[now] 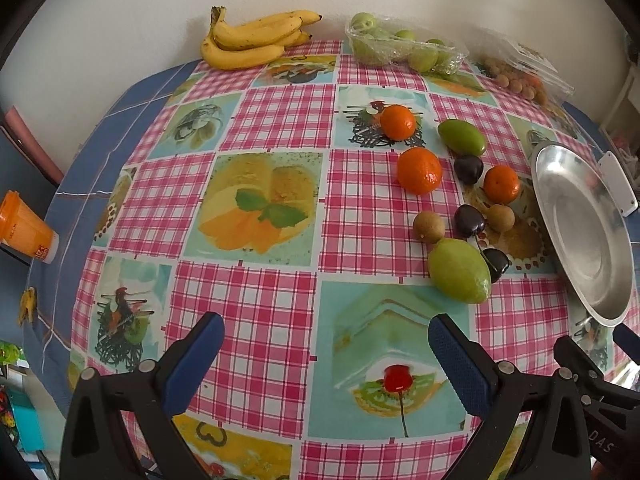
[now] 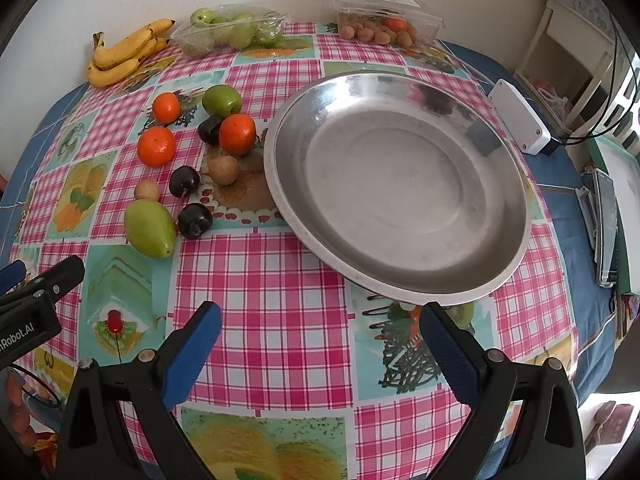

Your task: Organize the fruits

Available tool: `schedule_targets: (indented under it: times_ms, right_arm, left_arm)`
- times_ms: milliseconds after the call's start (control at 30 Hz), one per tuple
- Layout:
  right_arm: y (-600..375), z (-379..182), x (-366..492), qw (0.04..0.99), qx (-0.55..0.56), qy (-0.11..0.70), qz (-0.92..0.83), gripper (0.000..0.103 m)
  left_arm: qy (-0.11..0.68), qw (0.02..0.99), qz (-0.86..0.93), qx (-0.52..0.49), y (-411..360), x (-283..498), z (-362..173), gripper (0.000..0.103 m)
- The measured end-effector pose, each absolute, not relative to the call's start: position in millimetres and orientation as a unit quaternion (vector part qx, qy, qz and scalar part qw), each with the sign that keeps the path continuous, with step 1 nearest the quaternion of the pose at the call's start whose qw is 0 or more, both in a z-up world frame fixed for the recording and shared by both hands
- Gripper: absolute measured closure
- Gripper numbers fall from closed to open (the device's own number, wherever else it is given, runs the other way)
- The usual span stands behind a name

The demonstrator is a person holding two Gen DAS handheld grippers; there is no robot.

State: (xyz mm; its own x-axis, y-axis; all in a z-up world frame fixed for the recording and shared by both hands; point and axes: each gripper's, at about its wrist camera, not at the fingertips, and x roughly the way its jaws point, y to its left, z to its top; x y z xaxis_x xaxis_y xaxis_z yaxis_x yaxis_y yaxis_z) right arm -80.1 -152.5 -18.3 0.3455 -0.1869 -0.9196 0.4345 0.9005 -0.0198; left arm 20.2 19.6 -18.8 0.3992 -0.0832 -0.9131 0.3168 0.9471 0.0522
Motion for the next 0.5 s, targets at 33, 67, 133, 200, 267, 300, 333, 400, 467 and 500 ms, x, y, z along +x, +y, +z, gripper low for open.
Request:
schedule_targets:
  times_ms: [33,67,133,200,267,300,333,400,467,500]
  right_arm:
    - [-152.6,-18.1,-80.2,0.812,0.115,0.539,-0.192,0.004]
    - [-152.4,-17.8,-80.3,0.812,0.115,0.538,-0.192,0.004]
    - [-151.7,-17.7,-80.0,0.813,0.115,0.538,-0.193,0.004]
    - [-151.5,-17.8,-80.0,0.812,0.115,0.538,-0.193,0.004]
    - [-151.3,-17.9,-80.1,0.812,0.115,0.538,-0.193,0.004]
    - [-151.3,-18.0,-80.3,0.812,0.115,0.538,-0.194,0.004]
    - [-150.9,-18.2,-80.0,0.812,0.115,0.538,-0.194,0.004]
    - [-151.1,-18.5,-80.2,0.812,0.116,0.538,-0.194,0.004]
    - [-151.1,-18.5,-80.6,0.813,0.115,0.537,-0.194,0.004]
    - [-151.1,-18.7,-80.6,0.813,0.115,0.537,-0.195,0.004]
  left_arm:
    - [0.534,0.83,-0.122,0.11,19.4,20.2,-18.9,0.0]
    - [0.533,0.83,-0.125,0.11,19.3,20.1,-18.9,0.0]
    - [0.53,0.83,-0.128,0.112,18.6,19.4,-19.4,0.0]
    - [0.529,0.831,-0.127,0.116,18.9,18.7,-20.3,0.0]
    - [0.527,0.832,-0.125,0.117,18.9,18.5,-20.4,0.0]
    - [0.525,0.834,-0.126,0.118,19.6,18.7,-20.0,0.0]
    - [0.522,0.835,-0.127,0.118,19.4,18.4,-19.4,0.0]
    - [0.517,0.838,-0.128,0.119,19.9,17.8,-18.4,0.0]
    - [0.513,0.84,-0.133,0.12,20.1,16.7,-17.3,0.0]
    - [0.511,0.84,-0.135,0.121,19.6,16.1,-16.8,0.0]
